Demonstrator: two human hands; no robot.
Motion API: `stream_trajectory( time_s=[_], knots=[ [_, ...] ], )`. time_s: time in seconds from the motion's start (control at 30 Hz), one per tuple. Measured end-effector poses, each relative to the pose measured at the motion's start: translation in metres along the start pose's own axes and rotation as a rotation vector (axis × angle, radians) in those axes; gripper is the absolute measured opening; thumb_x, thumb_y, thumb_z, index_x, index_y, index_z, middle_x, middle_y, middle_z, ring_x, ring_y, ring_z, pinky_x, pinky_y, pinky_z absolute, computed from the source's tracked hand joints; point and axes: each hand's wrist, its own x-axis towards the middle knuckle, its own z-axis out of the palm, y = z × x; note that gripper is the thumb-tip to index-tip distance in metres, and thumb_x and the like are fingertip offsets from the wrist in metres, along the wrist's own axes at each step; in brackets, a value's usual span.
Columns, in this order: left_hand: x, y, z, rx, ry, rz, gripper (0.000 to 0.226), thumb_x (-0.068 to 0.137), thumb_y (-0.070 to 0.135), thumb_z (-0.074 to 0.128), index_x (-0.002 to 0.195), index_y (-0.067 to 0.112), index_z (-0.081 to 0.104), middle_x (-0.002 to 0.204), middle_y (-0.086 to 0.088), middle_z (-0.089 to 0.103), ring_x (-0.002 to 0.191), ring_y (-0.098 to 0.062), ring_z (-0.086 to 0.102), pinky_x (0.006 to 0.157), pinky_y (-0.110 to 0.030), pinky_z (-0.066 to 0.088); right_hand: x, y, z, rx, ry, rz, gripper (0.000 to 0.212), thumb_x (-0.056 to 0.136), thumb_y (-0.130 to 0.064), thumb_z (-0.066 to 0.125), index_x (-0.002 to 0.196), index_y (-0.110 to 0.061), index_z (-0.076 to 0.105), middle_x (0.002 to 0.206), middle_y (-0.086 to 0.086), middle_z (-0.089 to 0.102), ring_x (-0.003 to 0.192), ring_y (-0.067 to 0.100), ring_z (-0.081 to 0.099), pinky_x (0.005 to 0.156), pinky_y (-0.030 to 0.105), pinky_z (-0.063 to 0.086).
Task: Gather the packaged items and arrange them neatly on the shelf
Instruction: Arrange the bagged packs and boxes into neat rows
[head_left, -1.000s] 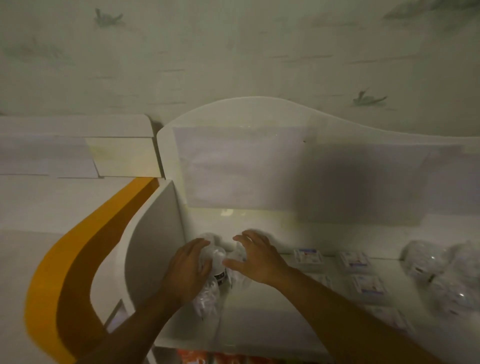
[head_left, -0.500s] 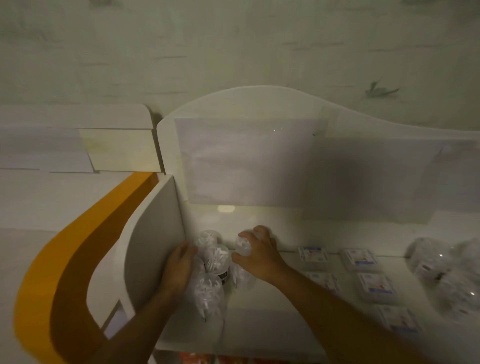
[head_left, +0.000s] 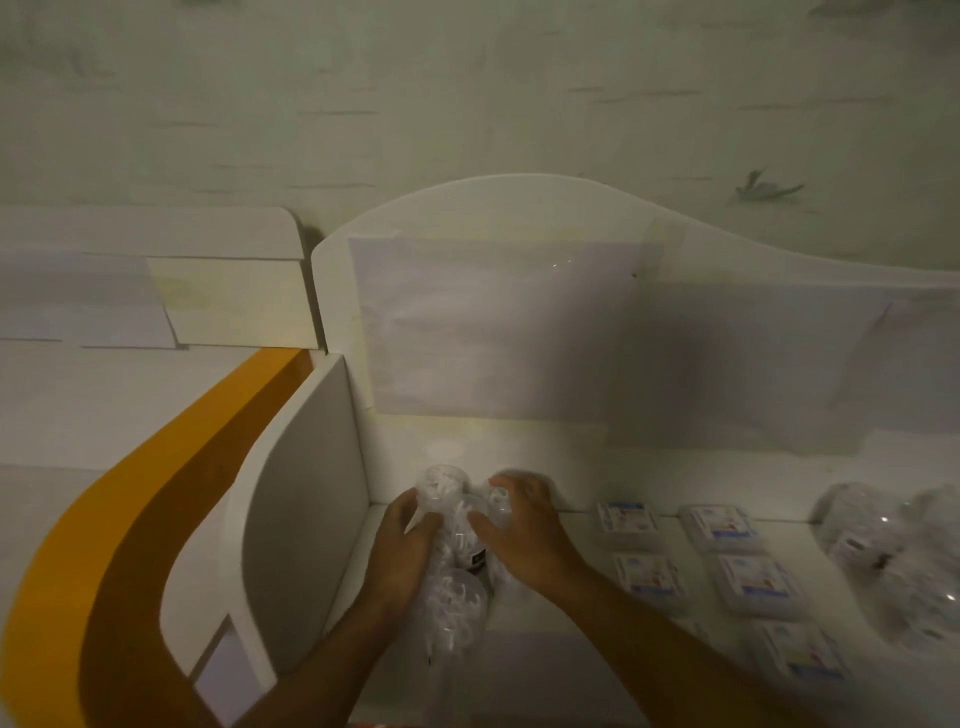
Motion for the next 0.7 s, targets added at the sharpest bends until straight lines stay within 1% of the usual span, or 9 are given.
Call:
stream_trajectory(
  time_s=[0.07, 0.17, 0.2, 0.27, 0.33, 0.4, 0.47, 0.6, 0.7],
  knots=[
    [-0.001, 0.001, 0.008, 0.037, 0.01, 0.006, 0.034, 0.094, 0.021, 0.055, 0.127, 0.027, 0.051, 0.12, 0.004, 0.06, 0.094, -0.007, 0.06, 0.07, -0.021, 0.049, -0.002, 0.007, -0.006, -0.016, 0.011, -0.001, 0.056, 0.086, -0.053, 0.061, 0.134, -0.03, 0.045, 0.146, -0.001, 0.029, 0.134, 0.019, 0.035, 0.11, 0.032, 0.038],
    [-0.002, 0.007, 0.018, 0.092, -0.008, 0.007, 0.041, 0.095, 0.023, 0.053, 0.135, 0.027, 0.043, 0.121, 0.007, 0.053, 0.098, -0.012, 0.055, 0.072, -0.021, 0.046, -0.005, 0.016, -0.015, -0.054, 0.025, -0.021, 0.053, 0.087, -0.054, 0.059, 0.133, -0.029, 0.045, 0.145, -0.001, 0.029, 0.132, 0.018, 0.038, 0.109, 0.03, 0.038],
    [-0.002, 0.009, 0.02, 0.109, -0.018, 0.006, 0.043, 0.096, 0.023, 0.053, 0.137, 0.029, 0.041, 0.123, 0.007, 0.052, 0.1, -0.014, 0.055, 0.075, -0.023, 0.048, -0.006, 0.018, -0.017, -0.069, 0.032, -0.029, 0.053, 0.087, -0.054, 0.058, 0.132, -0.029, 0.046, 0.146, -0.002, 0.029, 0.132, 0.018, 0.038, 0.108, 0.029, 0.038],
    [0.0, 0.011, 0.021, 0.157, -0.034, 0.0, 0.047, 0.095, 0.026, 0.053, 0.14, 0.03, 0.039, 0.134, 0.004, 0.052, 0.111, -0.019, 0.057, 0.089, -0.033, 0.051, -0.006, 0.022, -0.019, -0.077, 0.049, -0.04, 0.052, 0.088, -0.054, 0.058, 0.132, -0.029, 0.046, 0.147, -0.002, 0.029, 0.132, 0.017, 0.037, 0.106, 0.027, 0.037],
    [0.002, 0.011, 0.019, 0.233, -0.064, -0.009, 0.049, 0.094, 0.03, 0.053, 0.14, 0.03, 0.038, 0.141, 0.003, 0.05, 0.118, -0.022, 0.056, 0.099, -0.042, 0.049, -0.007, 0.021, -0.018, -0.062, 0.055, -0.032, 0.051, 0.089, -0.051, 0.057, 0.133, -0.028, 0.045, 0.148, -0.002, 0.029, 0.132, 0.018, 0.037, 0.107, 0.028, 0.037],
    [0.003, 0.01, 0.019, 0.264, -0.092, -0.008, 0.05, 0.094, 0.031, 0.055, 0.141, 0.029, 0.038, 0.143, 0.003, 0.048, 0.12, -0.021, 0.055, 0.101, -0.043, 0.048, -0.008, 0.02, -0.015, -0.041, 0.055, -0.014, 0.052, 0.09, -0.05, 0.057, 0.135, -0.028, 0.044, 0.149, -0.001, 0.028, 0.133, 0.019, 0.038, 0.109, 0.03, 0.037],
    [0.005, 0.009, 0.018, 0.266, -0.1, -0.009, 0.052, 0.093, 0.03, 0.056, 0.142, 0.027, 0.038, 0.143, 0.003, 0.048, 0.121, -0.021, 0.054, 0.101, -0.042, 0.047, -0.009, 0.02, -0.015, -0.035, 0.047, -0.01, 0.052, 0.091, -0.049, 0.056, 0.136, -0.027, 0.043, 0.149, -0.001, 0.027, 0.134, 0.02, 0.037, 0.109, 0.03, 0.037],
    [0.007, 0.007, 0.02, 0.182, -0.109, -0.036, 0.051, 0.092, 0.031, 0.059, 0.14, 0.026, 0.042, 0.14, 0.001, 0.051, 0.12, -0.021, 0.054, 0.101, -0.045, 0.048, -0.01, 0.022, -0.019, -0.051, 0.054, -0.001, 0.051, 0.092, -0.048, 0.055, 0.137, -0.027, 0.044, 0.15, -0.001, 0.029, 0.134, 0.018, 0.035, 0.11, 0.029, 0.033],
    [-0.001, 0.006, 0.028, 0.113, -0.121, -0.045, 0.044, 0.094, 0.028, 0.057, 0.136, 0.027, 0.043, 0.137, 0.001, 0.052, 0.114, -0.019, 0.056, 0.099, -0.043, 0.049, -0.012, 0.025, -0.022, -0.069, 0.077, -0.011, 0.05, 0.093, -0.046, 0.056, 0.137, -0.025, 0.046, 0.148, 0.0, 0.032, 0.134, 0.018, 0.036, 0.112, 0.029, 0.031]
  ],
)
